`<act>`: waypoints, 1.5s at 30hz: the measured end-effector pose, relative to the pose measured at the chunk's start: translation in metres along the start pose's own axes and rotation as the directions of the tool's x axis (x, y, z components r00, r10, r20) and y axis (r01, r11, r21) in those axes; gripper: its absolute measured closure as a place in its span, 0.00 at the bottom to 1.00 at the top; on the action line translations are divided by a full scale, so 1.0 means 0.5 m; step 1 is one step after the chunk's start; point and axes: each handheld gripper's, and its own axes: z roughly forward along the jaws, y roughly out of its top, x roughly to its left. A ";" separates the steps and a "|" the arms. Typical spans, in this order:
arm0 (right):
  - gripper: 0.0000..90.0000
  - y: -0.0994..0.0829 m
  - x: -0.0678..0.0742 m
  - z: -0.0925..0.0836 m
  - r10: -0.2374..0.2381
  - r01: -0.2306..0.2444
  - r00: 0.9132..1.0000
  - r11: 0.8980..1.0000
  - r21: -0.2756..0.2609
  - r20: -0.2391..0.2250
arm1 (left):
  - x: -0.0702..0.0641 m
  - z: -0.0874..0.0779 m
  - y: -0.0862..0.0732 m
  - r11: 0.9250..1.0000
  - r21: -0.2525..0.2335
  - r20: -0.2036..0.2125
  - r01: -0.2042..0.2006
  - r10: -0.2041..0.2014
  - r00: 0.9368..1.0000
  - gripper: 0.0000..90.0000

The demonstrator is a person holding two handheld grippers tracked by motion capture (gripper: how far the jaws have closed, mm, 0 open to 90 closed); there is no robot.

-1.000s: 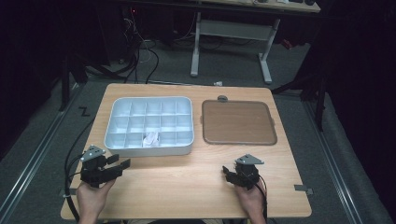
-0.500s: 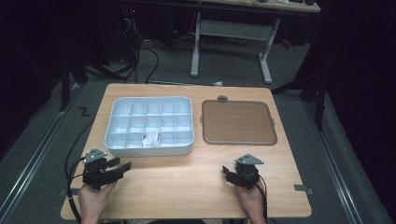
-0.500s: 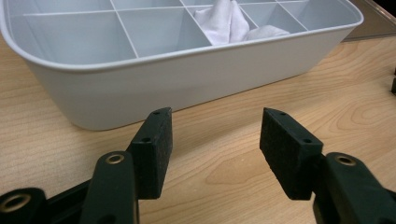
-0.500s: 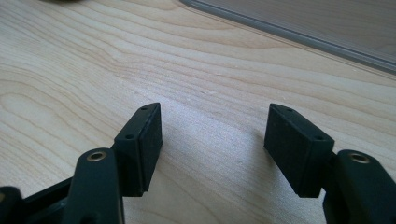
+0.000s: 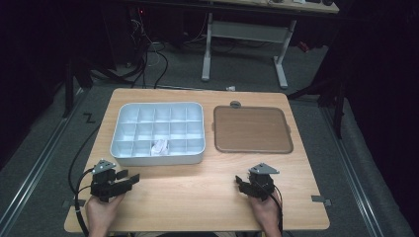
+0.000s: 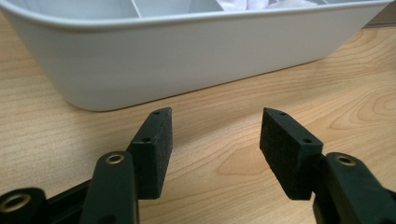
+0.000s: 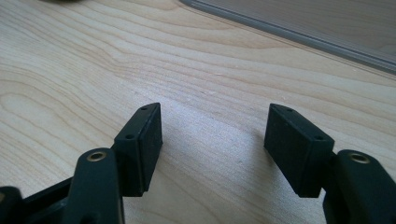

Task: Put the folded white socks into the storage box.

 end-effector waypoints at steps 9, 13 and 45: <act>0.42 0.000 0.000 0.000 0.001 -0.001 1.000 1.000 0.001 0.001 | 0.014 0.014 -0.010 1.000 0.006 -0.016 0.011 -0.011 1.000 0.50; 0.42 0.000 0.000 0.000 -0.001 0.001 1.000 1.000 0.000 0.000 | 0.014 0.021 -0.014 1.000 0.006 -0.019 0.017 -0.017 1.000 0.50; 0.42 0.000 0.000 0.000 -0.001 0.001 1.000 1.000 0.000 0.000 | 0.007 0.057 -0.058 0.993 0.002 -0.054 -0.121 0.121 0.991 0.49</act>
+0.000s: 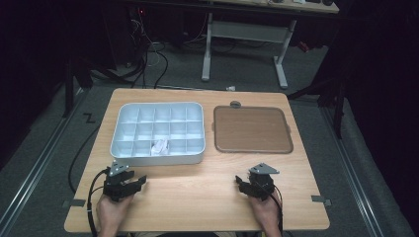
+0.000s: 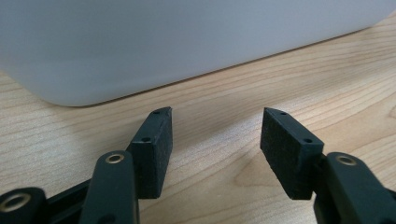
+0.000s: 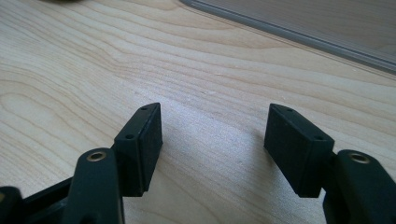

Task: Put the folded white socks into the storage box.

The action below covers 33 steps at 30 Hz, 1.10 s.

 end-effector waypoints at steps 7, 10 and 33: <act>0.41 0.000 0.001 0.000 0.005 -0.005 1.000 1.000 0.001 0.001 | -0.003 0.004 -0.002 1.000 -0.006 0.003 0.005 -0.005 1.000 0.49; 0.42 0.000 0.000 0.000 0.003 -0.003 1.000 1.000 0.001 0.001 | -0.004 0.006 -0.004 1.000 -0.011 0.002 -0.009 0.009 1.000 0.49; 0.42 0.000 0.000 0.000 0.002 -0.002 1.000 1.000 0.000 0.000 | -0.018 0.011 -0.032 0.991 -0.051 -0.013 -0.123 0.123 0.992 0.44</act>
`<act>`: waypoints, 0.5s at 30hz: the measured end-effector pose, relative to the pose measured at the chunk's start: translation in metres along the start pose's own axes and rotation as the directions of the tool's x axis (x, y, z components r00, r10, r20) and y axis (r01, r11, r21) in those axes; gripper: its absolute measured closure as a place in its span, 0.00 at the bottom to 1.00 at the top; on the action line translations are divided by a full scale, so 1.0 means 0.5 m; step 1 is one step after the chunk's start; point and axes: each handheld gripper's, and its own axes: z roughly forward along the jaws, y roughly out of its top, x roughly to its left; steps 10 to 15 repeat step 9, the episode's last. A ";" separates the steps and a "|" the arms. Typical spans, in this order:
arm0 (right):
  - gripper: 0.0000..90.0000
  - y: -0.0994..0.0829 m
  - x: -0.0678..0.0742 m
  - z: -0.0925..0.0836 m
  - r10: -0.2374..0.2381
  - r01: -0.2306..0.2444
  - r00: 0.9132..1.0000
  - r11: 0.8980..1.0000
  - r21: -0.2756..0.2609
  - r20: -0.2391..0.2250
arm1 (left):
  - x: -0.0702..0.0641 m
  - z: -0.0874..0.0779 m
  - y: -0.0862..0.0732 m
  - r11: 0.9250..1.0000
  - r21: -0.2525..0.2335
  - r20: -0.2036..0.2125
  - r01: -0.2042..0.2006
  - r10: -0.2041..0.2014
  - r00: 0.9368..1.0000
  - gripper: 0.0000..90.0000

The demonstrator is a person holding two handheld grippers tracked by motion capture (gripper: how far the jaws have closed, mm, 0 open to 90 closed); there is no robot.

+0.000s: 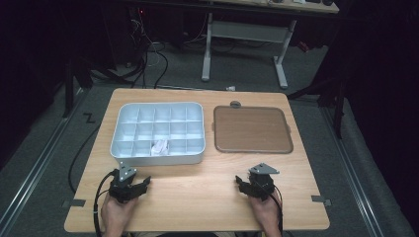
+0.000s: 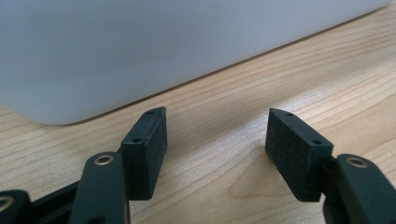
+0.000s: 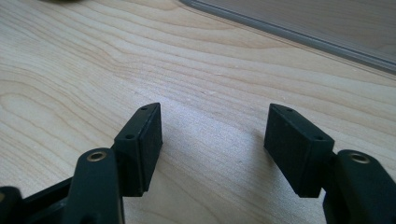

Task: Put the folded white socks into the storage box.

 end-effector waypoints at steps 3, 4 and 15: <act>0.42 0.000 0.000 0.000 -0.003 0.003 1.000 1.000 -0.001 0.000 | 0.000 -0.002 -0.001 1.000 -0.003 -0.004 0.002 -0.002 1.000 0.44; 0.41 0.000 0.000 0.000 -0.003 0.003 1.000 1.000 -0.001 0.000 | -0.001 -0.002 -0.001 1.000 -0.005 -0.005 0.004 -0.004 1.000 0.44; 0.41 0.000 0.000 0.000 -0.003 0.003 1.000 1.000 -0.001 0.000 | 0.002 -0.002 0.001 1.000 -0.003 -0.001 0.014 -0.014 1.000 0.44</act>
